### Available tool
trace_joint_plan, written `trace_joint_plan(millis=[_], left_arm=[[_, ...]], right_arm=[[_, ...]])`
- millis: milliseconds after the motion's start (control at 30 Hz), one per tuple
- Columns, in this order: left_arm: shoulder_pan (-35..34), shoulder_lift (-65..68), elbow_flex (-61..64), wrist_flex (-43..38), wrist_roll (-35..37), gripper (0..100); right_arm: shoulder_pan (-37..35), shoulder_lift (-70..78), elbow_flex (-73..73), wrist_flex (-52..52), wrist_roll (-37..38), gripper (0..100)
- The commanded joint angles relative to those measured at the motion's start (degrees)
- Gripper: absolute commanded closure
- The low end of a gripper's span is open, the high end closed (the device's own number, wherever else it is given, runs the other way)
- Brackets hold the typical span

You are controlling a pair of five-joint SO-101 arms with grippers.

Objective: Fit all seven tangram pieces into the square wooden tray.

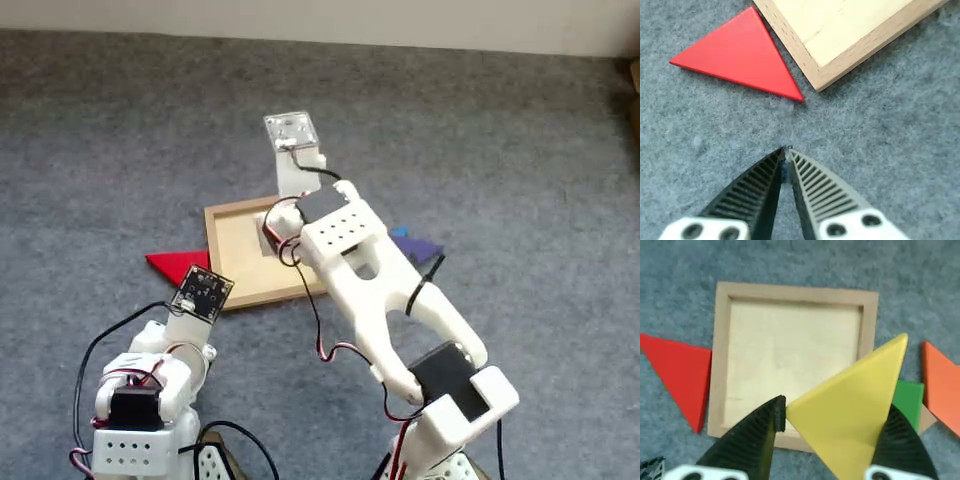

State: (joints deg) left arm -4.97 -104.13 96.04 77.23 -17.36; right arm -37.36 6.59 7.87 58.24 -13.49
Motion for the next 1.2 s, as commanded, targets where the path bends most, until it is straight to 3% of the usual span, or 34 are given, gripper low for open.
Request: trace_joint_plan(millis=[0, 467, 700, 833, 1067, 1167], left_arm=[[0.4, 0.5, 1.1, 0.3, -0.1, 99], [0.4, 0.5, 1.1, 0.3, -0.1, 99], [0.4, 0.5, 1.1, 0.3, -0.1, 99], [0.4, 0.5, 1.1, 0.3, -0.1, 99], [0.4, 0.5, 1.1, 0.3, -0.1, 99], [0.4, 0.5, 1.1, 0.3, -0.1, 99]], right_arm=[[-1.2, 3.6, -3.4, -1.7, 0.6, 77.4], [-1.3, 14.6, -13.1, -2.1, 0.6, 76.6], [-1.3, 16.7, -13.5, -2.1, 0.6, 63.0], [-1.3, 15.6, -14.0, -1.8, 2.5, 63.0], [-1.2, 3.8, -14.2, 11.4, 5.5, 63.4], [-0.8, 0.0, -13.1, 12.6, 5.5, 71.0]])
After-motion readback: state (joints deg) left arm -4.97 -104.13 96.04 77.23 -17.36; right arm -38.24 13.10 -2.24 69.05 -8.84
